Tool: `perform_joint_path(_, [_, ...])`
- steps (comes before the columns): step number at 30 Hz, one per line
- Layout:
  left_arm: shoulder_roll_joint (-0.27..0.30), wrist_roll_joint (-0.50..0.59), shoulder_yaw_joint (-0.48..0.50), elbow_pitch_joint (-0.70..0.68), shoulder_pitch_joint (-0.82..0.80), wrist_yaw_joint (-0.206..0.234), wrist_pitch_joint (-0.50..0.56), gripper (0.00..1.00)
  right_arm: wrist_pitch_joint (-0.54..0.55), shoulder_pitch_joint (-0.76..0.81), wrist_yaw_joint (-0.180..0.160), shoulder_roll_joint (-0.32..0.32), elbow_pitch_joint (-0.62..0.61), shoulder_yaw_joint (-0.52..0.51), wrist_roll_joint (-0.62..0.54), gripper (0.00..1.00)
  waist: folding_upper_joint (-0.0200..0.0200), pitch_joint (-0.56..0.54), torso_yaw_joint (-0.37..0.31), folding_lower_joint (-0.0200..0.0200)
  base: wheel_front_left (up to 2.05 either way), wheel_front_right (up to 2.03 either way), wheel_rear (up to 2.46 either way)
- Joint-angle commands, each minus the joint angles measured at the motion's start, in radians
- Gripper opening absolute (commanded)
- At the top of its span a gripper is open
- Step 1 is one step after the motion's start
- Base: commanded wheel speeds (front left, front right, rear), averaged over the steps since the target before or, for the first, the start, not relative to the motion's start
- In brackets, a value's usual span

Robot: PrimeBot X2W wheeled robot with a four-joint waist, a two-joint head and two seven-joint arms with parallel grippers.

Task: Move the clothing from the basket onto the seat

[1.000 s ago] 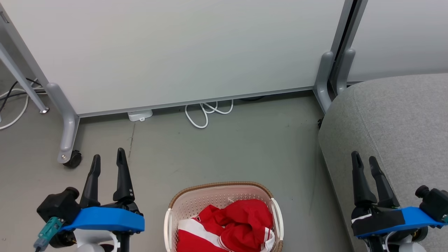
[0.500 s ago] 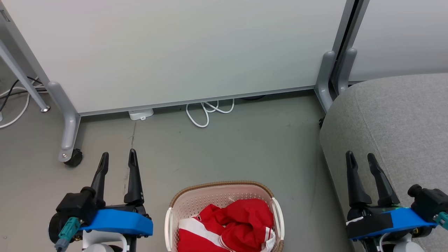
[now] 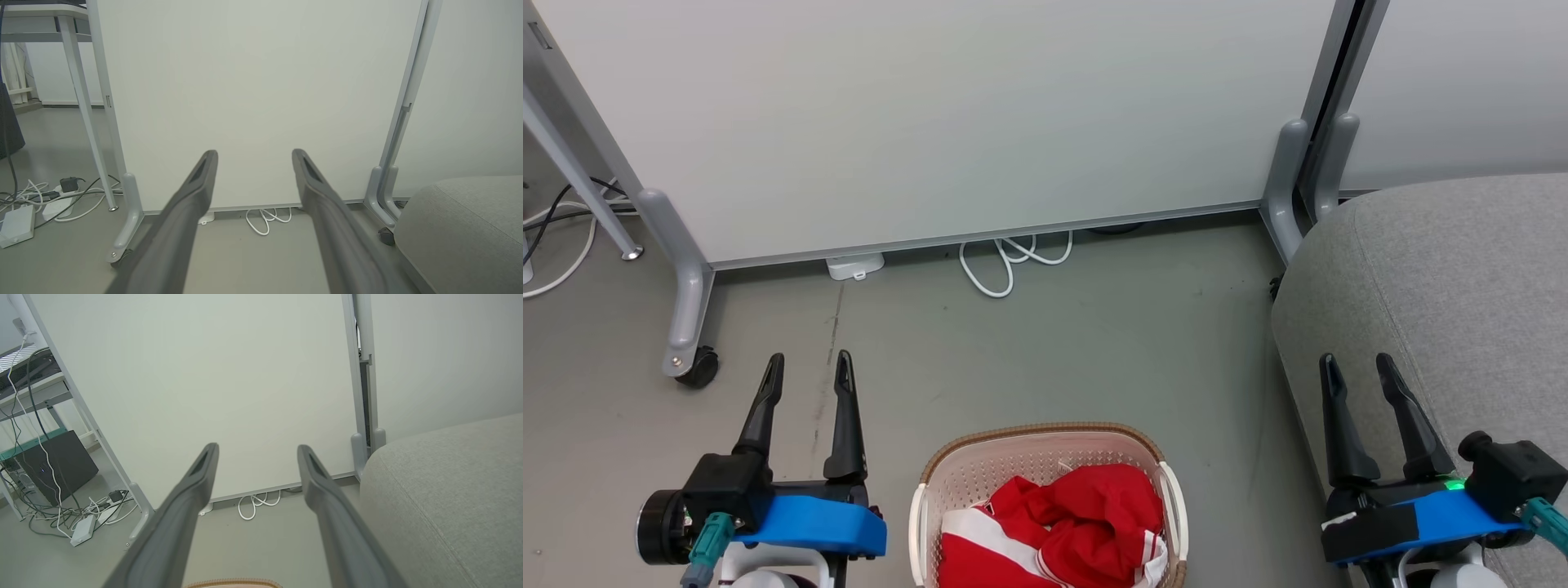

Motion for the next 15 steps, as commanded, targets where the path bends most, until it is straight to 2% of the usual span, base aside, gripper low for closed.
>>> perform_joint_path(1, [0.004,0.020,-0.005,-0.001,-0.006,-0.002,-0.009,1.00,-0.010,0.011,0.002,-0.007,-0.008,0.003,-0.021,1.00,-0.0001,0.000,0.000,0.0000,0.00,0.00,0.00])
perform_joint_path(15, [-0.016,0.089,0.016,0.036,-0.001,-0.078,-0.036,1.00,-0.036,0.018,0.002,-0.007,-0.017,0.006,-0.118,1.00,-0.0001,0.006,0.006,0.0000,0.00,0.00,0.00])
